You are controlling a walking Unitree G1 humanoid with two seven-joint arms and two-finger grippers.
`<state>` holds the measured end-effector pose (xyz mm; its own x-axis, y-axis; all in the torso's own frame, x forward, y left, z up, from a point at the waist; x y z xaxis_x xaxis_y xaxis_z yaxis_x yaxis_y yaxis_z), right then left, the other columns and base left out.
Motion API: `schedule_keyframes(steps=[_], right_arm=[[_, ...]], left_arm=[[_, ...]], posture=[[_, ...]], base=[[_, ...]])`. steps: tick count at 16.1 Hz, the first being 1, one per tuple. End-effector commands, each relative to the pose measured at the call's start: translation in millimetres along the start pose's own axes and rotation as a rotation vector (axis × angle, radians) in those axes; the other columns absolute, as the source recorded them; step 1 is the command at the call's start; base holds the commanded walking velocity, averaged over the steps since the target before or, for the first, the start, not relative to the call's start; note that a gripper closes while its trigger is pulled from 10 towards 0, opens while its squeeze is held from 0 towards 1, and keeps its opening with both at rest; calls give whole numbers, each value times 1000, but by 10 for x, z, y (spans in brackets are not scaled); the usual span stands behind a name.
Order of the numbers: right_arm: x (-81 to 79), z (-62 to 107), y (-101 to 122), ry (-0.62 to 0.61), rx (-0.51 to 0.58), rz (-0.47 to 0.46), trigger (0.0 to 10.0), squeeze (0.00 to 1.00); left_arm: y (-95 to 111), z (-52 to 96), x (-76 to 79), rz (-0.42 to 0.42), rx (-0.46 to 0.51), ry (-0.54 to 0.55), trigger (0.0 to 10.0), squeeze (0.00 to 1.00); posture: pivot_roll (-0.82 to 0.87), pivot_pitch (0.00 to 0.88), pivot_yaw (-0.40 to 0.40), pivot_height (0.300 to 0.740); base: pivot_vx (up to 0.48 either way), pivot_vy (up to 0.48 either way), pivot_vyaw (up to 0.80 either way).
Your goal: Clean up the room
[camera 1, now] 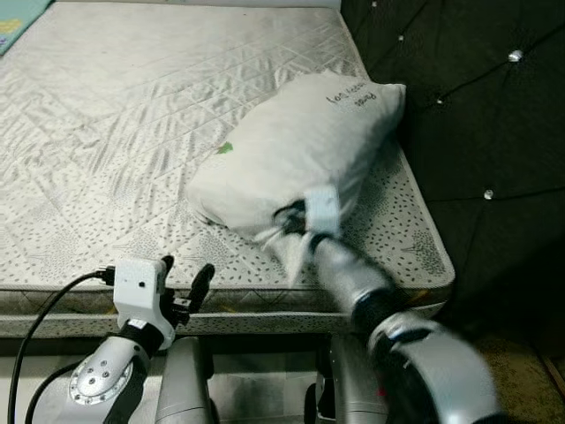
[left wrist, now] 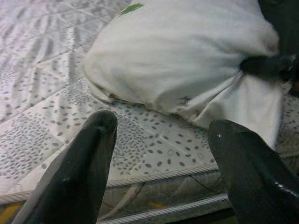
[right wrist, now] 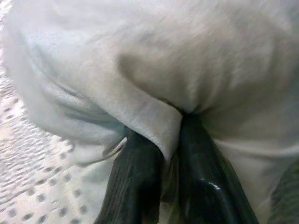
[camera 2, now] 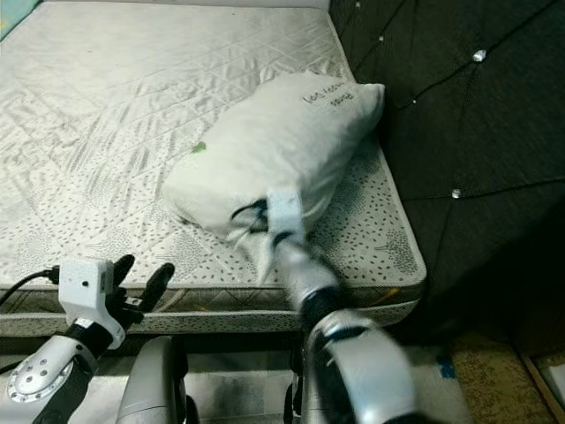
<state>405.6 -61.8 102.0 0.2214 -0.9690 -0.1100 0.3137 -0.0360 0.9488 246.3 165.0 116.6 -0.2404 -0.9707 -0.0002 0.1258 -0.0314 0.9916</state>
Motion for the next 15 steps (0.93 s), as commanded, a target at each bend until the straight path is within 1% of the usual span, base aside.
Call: schedule_keyframes(steps=[1,2,3,4,5,6,8,9,10,12,15], right_arm=[[193,-10,244,-43,56,-3,0,0],[387,4,385,-79,79,15,0,0],[713,60,614,-135,115,51,0,0],[836,91,687,-156,127,63,0,0],[1093,172,789,-204,138,96,0,0],[1174,201,817,-219,141,107,0,0],[1609,390,911,-316,142,155,0,0],[1837,512,959,-370,139,179,0,0],[1886,540,975,-381,139,184,0,0],[2066,663,1066,-420,147,228,0,0],[2218,788,1188,-443,174,257,0,0]], left_arm=[[-28,8,-23,-6,-9,0,10000,0],[-28,-1,-20,-8,-8,-2,10000,0],[-26,-13,-25,-11,-7,-2,10000,0],[-27,-17,-30,-12,-7,-1,10000,0],[-24,-25,-40,-14,-6,1,10000,0],[-23,-26,-42,-14,-6,1,10000,0],[-16,-45,-53,-15,-2,1,10000,0],[-11,-67,-54,-16,1,-5,10000,0],[-12,-76,-56,-17,1,-6,10000,0],[-3,-116,-62,-22,5,-14,10000,0],[18,-184,-71,-28,17,-23,10000,0]], posture=[[97,152,-31,576],[95,151,-30,576],[91,152,-28,576],[89,151,-28,576],[86,148,-28,576],[86,148,-28,576],[77,142,-17,576],[72,139,-9,576],[70,137,-7,576],[61,125,6,576],[47,109,14,576]], base=[[0,0,0],[0,0,0],[0,0,0],[0,0,0],[0,0,0],[0,0,0],[0,0,0],[0,0,0],[0,0,0],[0,0,0],[0,0,0]])
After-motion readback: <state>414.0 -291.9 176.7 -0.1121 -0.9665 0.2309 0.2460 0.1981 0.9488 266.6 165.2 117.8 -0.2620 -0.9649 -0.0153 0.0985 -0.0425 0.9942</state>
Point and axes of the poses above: a point about 5 cm out from each wrist's last joint towards the gripper, its own z axis pointing back from the gripper into the wrist, its own y axis along the axis of the wrist's last joint, x = y × z, the point moved 3 cm from there along -z, pointing out of the wrist towards the gripper, and after that the axes turned 4 degrees about -z, right-handed, at the moved point
